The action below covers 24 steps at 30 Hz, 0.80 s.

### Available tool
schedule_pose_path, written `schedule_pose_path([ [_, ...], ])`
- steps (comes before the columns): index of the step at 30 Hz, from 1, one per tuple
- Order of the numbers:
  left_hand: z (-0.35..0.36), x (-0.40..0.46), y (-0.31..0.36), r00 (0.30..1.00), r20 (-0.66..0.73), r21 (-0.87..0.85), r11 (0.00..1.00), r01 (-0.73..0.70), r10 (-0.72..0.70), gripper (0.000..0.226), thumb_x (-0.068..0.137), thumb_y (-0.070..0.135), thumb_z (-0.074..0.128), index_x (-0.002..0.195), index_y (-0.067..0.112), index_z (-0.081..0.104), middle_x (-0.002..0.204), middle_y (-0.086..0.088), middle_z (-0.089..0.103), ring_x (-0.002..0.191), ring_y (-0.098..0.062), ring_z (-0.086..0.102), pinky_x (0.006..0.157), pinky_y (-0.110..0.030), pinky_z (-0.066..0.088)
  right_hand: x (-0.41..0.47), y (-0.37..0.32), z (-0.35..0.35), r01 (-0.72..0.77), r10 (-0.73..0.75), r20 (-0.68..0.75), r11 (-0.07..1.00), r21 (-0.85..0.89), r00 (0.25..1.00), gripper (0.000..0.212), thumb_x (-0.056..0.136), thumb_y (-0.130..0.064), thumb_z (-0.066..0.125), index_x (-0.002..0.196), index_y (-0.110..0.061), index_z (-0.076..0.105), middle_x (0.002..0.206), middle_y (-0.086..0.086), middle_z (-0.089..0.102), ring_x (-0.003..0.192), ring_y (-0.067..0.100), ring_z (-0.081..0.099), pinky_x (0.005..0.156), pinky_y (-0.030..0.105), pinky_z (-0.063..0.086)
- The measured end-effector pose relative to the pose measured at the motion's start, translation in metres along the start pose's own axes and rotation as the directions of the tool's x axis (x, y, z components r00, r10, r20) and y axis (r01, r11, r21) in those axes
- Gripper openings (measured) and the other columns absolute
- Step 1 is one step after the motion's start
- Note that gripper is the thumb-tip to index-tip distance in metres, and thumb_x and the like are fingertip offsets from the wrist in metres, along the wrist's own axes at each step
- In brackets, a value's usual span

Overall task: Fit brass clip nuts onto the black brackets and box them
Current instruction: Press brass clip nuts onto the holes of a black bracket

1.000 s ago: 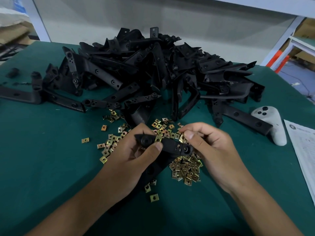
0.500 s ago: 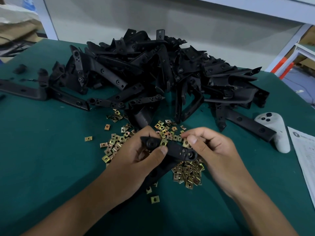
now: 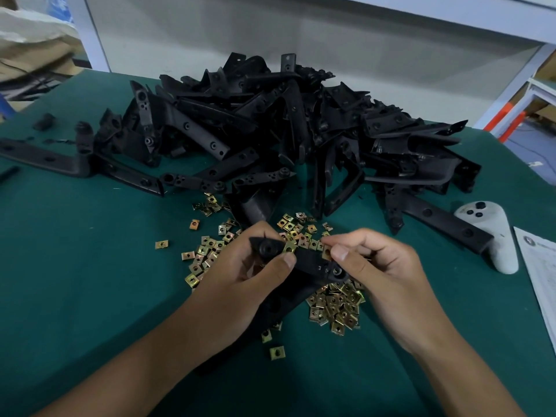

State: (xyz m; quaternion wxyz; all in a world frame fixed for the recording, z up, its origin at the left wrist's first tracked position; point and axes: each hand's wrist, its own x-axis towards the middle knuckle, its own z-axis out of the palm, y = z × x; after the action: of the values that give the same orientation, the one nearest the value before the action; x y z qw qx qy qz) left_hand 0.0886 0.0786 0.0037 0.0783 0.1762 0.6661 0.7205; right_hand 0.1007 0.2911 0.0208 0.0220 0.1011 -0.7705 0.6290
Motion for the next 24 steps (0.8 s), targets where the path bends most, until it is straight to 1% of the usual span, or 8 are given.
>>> schedule_pose_path([
  [3, -0.001, 0.0, -0.001, 0.999, -0.027, -0.12, 0.992, 0.028, -0.031, 0.032, 0.084, 0.042, 0.065, 0.082, 0.014, 0.051, 0.071, 0.003, 0.044, 0.067, -0.011, 0.044, 0.06, -0.02, 0.039, -0.001, 0.0, -0.001, 0.042, -0.04, 0.052, 0.998, -0.035, 0.998, 0.033, 0.077, -0.041, 0.08, 0.109, -0.033, 0.075, 0.082, -0.015, 0.064, 0.071, 0.016, 0.045, 0.068, 0.022, 0.046],
  [5, 0.0, 0.0, 0.0, 0.999, -0.024, -0.165, 0.986, 0.026, -0.031, 0.03, 0.085, 0.039, 0.066, 0.081, 0.013, 0.051, 0.072, 0.002, 0.046, 0.068, -0.011, 0.046, 0.061, -0.018, 0.041, -0.002, 0.002, 0.0, 0.071, -0.065, 0.061, 0.992, -0.101, 0.996, 0.043, 0.07, -0.041, 0.086, 0.112, -0.037, 0.073, 0.084, -0.018, 0.062, 0.074, 0.015, 0.04, 0.071, 0.03, 0.041],
  [7, 0.001, 0.0, 0.0, 0.999, -0.019, -0.217, 0.976, 0.034, -0.039, 0.029, 0.089, 0.031, 0.068, 0.082, 0.01, 0.05, 0.072, 0.001, 0.048, 0.069, -0.01, 0.048, 0.061, -0.017, 0.044, -0.002, 0.005, 0.002, 0.095, -0.092, 0.024, 0.984, -0.148, 0.995, 0.045, 0.069, -0.044, 0.087, 0.112, -0.039, 0.073, 0.076, -0.012, 0.056, 0.075, 0.022, 0.04, 0.072, 0.036, 0.038],
  [10, 0.002, -0.001, 0.001, 0.998, -0.012, -0.26, 0.964, 0.058, -0.063, 0.026, 0.093, 0.023, 0.061, 0.086, 0.003, 0.046, 0.075, -0.005, 0.047, 0.07, -0.017, 0.047, 0.06, -0.019, 0.046, -0.002, 0.007, 0.005, 0.111, -0.116, -0.02, 0.978, -0.175, 0.993, 0.044, 0.073, -0.047, 0.086, 0.113, -0.037, 0.072, 0.079, 0.018, 0.045, 0.074, 0.027, 0.041, 0.071, 0.041, 0.04],
  [14, 0.003, -0.001, 0.004, 0.997, -0.018, -0.294, 0.953, 0.071, -0.08, 0.025, 0.092, 0.021, 0.059, 0.085, 0.001, 0.045, 0.073, -0.003, 0.051, 0.07, -0.013, 0.05, 0.061, -0.018, 0.046, -0.004, 0.01, 0.007, 0.133, -0.14, -0.03, 0.975, -0.18, 0.99, 0.038, 0.077, -0.048, 0.083, 0.112, -0.037, 0.073, 0.073, 0.003, 0.037, 0.072, 0.025, 0.04, 0.065, 0.043, 0.04],
  [17, 0.003, -0.001, 0.004, 0.995, -0.03, -0.316, 0.945, 0.082, -0.097, 0.026, 0.092, 0.021, 0.059, 0.084, 0.001, 0.044, 0.072, -0.004, 0.05, 0.068, -0.012, 0.05, 0.06, -0.018, 0.045, -0.004, 0.011, 0.008, 0.14, -0.147, -0.026, 0.974, -0.176, 0.989, 0.033, 0.078, -0.048, 0.082, 0.109, -0.037, 0.073, 0.073, -0.002, 0.043, 0.073, 0.03, 0.044, 0.065, 0.049, 0.045],
  [20, 0.004, -0.002, 0.004, 0.994, -0.036, -0.321, 0.943, 0.084, -0.101, 0.023, 0.091, 0.021, 0.059, 0.082, 0.005, 0.046, 0.073, -0.008, 0.049, 0.067, -0.017, 0.048, 0.058, -0.019, 0.044, -0.004, 0.011, 0.008, 0.113, -0.121, -0.033, 0.974, -0.195, 0.992, 0.034, 0.077, -0.049, 0.082, 0.108, -0.039, 0.074, 0.076, 0.011, 0.047, 0.076, 0.035, 0.047, 0.07, 0.053, 0.048],
  [24, 0.004, -0.001, 0.004, 0.997, -0.003, -0.36, 0.93, 0.073, -0.079, 0.012, 0.094, 0.016, 0.062, 0.097, 0.006, 0.056, 0.078, -0.002, 0.065, 0.071, -0.012, 0.062, 0.061, -0.018, 0.051, -0.004, 0.009, 0.009, 0.088, -0.097, -0.043, 0.981, -0.17, 0.994, 0.033, 0.076, -0.051, 0.081, 0.106, -0.038, 0.074, 0.071, -0.001, 0.054, 0.07, 0.028, 0.049, 0.066, 0.043, 0.049],
])
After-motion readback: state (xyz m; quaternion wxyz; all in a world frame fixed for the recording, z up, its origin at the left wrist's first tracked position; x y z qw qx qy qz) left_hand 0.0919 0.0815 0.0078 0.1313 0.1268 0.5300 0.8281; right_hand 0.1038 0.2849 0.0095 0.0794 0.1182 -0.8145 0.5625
